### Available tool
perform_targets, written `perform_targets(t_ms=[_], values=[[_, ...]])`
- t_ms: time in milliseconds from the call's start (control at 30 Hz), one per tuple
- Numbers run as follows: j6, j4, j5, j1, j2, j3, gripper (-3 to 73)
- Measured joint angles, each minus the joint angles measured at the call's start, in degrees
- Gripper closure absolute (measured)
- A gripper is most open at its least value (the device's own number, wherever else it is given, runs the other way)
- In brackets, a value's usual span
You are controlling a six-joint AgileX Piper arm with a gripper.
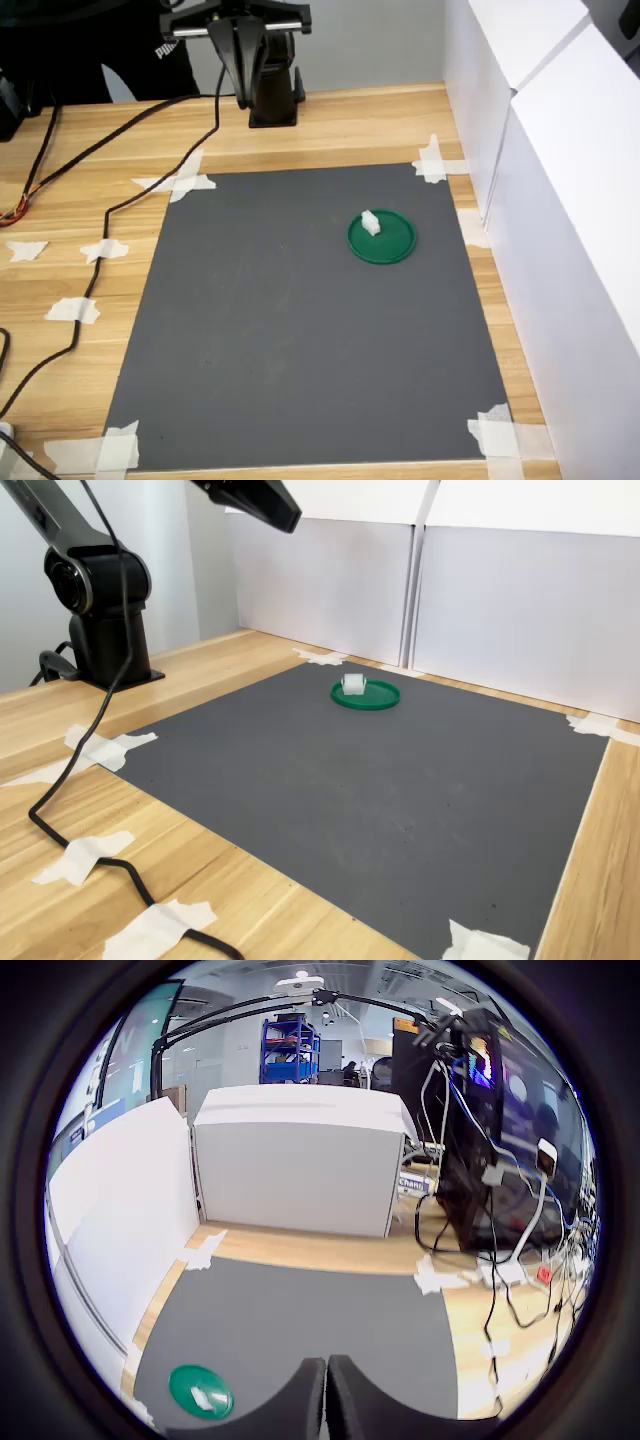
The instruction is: Grasp a white terminal and put it on the green lid.
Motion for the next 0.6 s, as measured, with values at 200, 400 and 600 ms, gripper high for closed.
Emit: perform_targets(t_ms=[200, 400, 600], values=[[0.3, 0.4, 3.9, -3.7, -9.4, 8.4, 71.1], [0.5, 0.4, 8.1, -11.4, -17.8, 11.4, 71.1], [0.5, 4.5, 8.7, -14.4, -23.6, 11.6, 71.1]])
